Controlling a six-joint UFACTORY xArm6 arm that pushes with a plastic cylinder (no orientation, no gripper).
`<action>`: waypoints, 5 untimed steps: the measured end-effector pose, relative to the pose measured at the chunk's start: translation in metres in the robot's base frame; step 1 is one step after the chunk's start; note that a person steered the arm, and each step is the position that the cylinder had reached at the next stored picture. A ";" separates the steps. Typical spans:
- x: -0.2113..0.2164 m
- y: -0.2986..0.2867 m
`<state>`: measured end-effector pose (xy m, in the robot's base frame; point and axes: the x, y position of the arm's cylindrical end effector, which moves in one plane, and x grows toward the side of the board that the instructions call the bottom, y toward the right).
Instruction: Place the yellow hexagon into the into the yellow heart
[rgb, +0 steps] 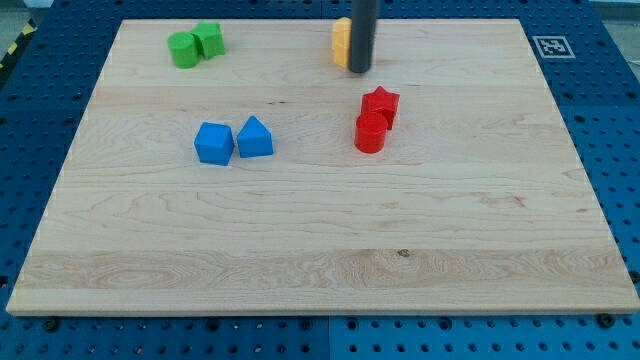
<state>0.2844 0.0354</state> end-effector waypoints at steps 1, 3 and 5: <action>-0.019 -0.013; -0.009 -0.056; -0.092 -0.101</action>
